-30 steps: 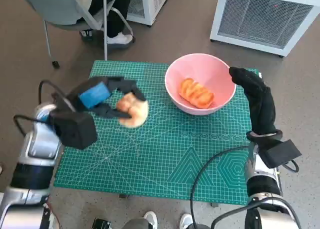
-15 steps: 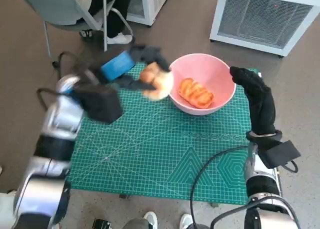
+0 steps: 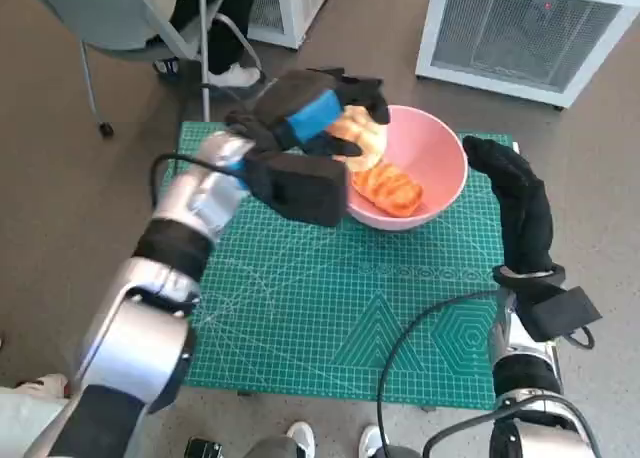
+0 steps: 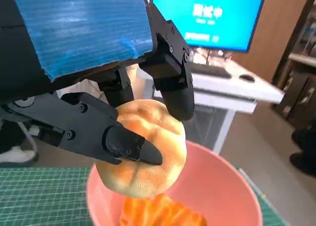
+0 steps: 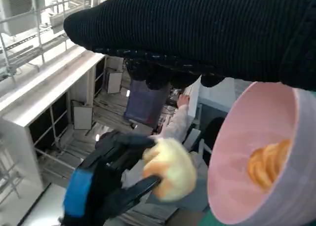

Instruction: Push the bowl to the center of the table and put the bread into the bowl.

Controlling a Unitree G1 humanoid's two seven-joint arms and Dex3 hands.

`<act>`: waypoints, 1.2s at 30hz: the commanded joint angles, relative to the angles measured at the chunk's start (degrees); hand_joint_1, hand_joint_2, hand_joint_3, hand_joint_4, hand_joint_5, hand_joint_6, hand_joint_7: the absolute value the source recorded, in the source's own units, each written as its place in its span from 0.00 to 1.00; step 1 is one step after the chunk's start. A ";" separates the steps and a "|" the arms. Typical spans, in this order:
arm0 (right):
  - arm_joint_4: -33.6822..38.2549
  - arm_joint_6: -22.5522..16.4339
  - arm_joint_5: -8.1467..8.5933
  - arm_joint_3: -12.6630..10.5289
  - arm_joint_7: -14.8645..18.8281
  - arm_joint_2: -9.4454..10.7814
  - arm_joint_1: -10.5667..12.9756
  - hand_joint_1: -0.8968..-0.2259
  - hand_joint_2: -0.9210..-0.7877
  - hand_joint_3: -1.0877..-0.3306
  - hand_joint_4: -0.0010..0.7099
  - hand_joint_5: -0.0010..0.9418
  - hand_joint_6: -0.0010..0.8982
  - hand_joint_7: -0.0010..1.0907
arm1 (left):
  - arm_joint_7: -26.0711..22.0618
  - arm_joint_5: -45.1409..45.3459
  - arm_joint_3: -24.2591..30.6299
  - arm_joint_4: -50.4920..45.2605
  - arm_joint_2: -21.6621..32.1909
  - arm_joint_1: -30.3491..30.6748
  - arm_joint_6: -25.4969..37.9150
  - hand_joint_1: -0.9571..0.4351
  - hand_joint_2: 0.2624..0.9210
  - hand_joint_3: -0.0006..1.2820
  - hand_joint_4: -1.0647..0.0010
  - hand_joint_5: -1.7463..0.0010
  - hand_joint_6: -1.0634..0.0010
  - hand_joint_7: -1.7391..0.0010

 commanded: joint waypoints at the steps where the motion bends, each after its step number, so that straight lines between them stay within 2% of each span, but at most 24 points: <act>1: -0.49 0.34 -0.31 -0.01 -0.78 -0.27 1.94 0.44 0.00 0.34 0.50 0.00 0.34 0.09 | 0.73 0.47 -0.53 2.98 -1.63 -2.25 1.76 0.69 1.00 0.06 0.39 0.33 0.40 0.32; 3: -0.67 0.37 -0.27 -0.04 -0.87 -0.33 2.15 0.44 0.00 0.34 0.50 0.00 0.34 0.09 | -0.19 0.27 -0.47 3.57 -2.20 -2.45 2.80 0.69 1.00 0.07 0.41 0.30 0.41 0.32; 6: -1.06 0.43 -0.05 -0.07 -0.83 -0.33 2.44 0.44 0.00 0.34 0.50 0.00 0.33 0.09 | -3.03 -0.41 -0.10 4.23 -2.98 -2.76 5.18 0.69 1.00 0.16 0.52 0.24 0.55 0.23; 7: -1.26 0.45 0.07 -0.09 -0.78 -0.29 2.55 0.44 0.00 0.34 0.50 0.00 0.33 0.09 | -4.31 -0.53 -0.06 4.44 -3.26 -2.84 6.39 0.69 1.00 0.21 0.57 0.21 0.63 0.18; 8: -1.41 0.46 0.13 -0.09 -0.77 -0.25 2.63 0.44 0.00 0.34 0.50 0.00 0.33 0.09 | -5.21 -0.61 -0.03 4.55 -3.43 -2.89 7.23 0.67 0.97 0.22 0.65 0.30 0.70 0.26; 10: -1.74 0.44 0.32 -0.16 -0.66 -0.24 2.88 0.44 0.00 0.34 0.50 0.00 0.33 0.09 | -8.09 -0.89 0.08 4.76 -3.97 -3.15 9.64 0.61 0.94 0.16 0.79 0.68 0.82 0.57; 12: -2.03 0.50 0.41 -0.20 -0.66 -0.27 3.05 0.43 0.00 0.34 0.50 0.00 0.33 0.09 | -10.66 -1.31 0.36 4.78 -4.39 -3.50 11.67 0.58 0.94 0.11 0.88 0.83 0.88 0.71; 14: -2.24 0.52 0.24 -0.22 -0.93 -0.33 3.18 0.43 0.00 0.34 0.50 0.00 0.33 0.09 | -12.91 -2.03 0.96 4.57 -4.50 -3.81 12.79 0.54 0.94 0.06 0.95 0.93 0.92 0.80; 18: -2.50 0.27 -0.31 -0.24 -1.72 -0.38 3.40 0.42 0.00 0.34 0.50 0.00 0.33 0.09 | -15.12 -3.24 1.85 3.76 -4.14 -3.51 12.50 0.48 0.94 0.03 0.99 0.98 0.97 0.87; 26: -2.63 -0.17 -1.49 -0.03 -3.44 -0.47 3.56 0.42 0.00 0.34 0.50 0.00 0.33 0.09 | -11.45 -4.30 3.06 2.26 -2.83 -1.79 7.42 0.36 0.98 0.02 1.00 1.00 0.99 0.92; 30: -2.71 -0.15 -1.46 -0.02 -3.51 -0.42 3.49 0.42 0.00 0.34 0.50 0.00 0.32 0.10 | -10.69 -6.91 5.56 1.21 -2.19 -0.99 5.14 0.37 1.00 0.03 1.00 1.00 0.97 0.92; 33: -2.86 -0.15 -1.22 -0.01 -3.41 -0.22 3.40 0.42 0.00 0.34 0.50 0.00 0.32 0.10 | -8.31 -8.38 7.15 -0.38 -1.16 0.18 1.70 0.37 1.00 0.06 1.00 1.00 0.94 0.92; 36: -3.14 -0.21 -1.05 0.02 -3.30 -0.08 3.31 0.42 0.00 0.34 0.50 0.00 0.32 0.10 | -6.94 -10.12 8.90 -1.72 -0.44 1.46 -1.31 0.34 1.00 0.12 0.99 1.00 0.88 0.91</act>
